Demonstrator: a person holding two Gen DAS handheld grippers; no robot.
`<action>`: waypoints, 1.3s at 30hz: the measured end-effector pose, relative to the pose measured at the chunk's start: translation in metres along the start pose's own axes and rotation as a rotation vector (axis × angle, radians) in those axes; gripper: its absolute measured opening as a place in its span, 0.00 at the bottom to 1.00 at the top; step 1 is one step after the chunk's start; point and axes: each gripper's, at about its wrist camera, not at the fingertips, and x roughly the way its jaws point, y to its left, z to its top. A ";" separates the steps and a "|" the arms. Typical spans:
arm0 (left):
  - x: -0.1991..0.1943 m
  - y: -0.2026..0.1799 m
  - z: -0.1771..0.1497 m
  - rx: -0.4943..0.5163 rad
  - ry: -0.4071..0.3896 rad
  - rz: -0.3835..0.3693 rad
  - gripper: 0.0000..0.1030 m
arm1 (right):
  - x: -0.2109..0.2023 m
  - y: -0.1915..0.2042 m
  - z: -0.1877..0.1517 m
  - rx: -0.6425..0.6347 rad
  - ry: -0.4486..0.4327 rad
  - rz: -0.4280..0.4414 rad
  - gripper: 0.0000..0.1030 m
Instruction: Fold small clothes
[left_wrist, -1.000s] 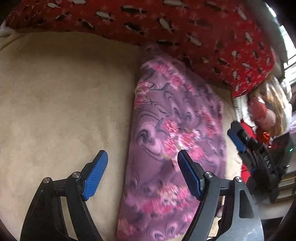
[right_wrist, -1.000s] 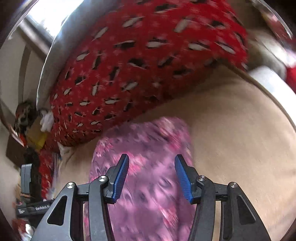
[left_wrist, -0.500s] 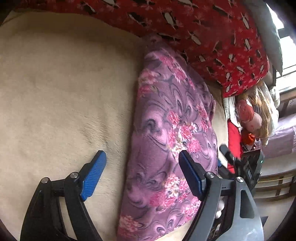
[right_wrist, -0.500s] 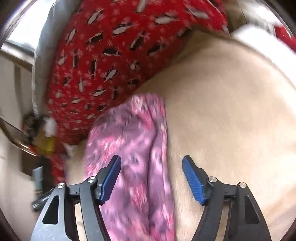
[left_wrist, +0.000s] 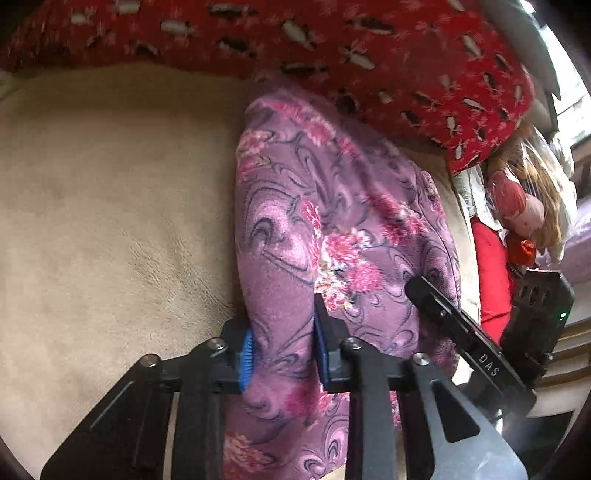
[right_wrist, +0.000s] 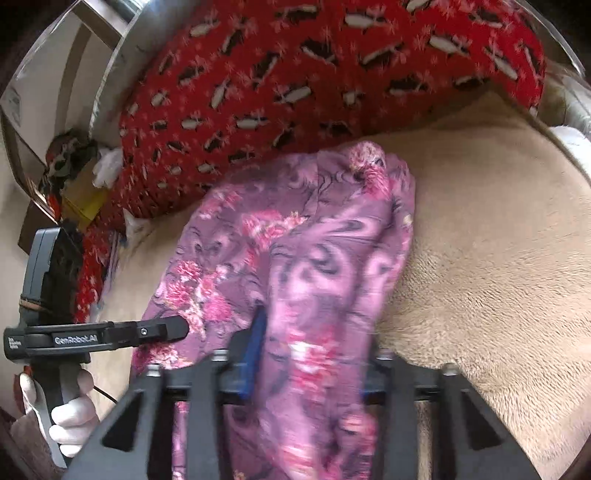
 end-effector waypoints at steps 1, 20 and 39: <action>-0.004 -0.003 -0.002 0.014 -0.011 0.012 0.21 | -0.005 0.002 -0.001 0.002 -0.015 -0.007 0.29; -0.130 0.037 -0.113 0.062 -0.108 0.129 0.22 | -0.066 0.107 -0.076 -0.010 -0.033 0.121 0.29; -0.090 0.083 -0.092 -0.047 -0.048 0.114 0.34 | -0.016 0.097 -0.080 0.068 0.062 -0.015 0.46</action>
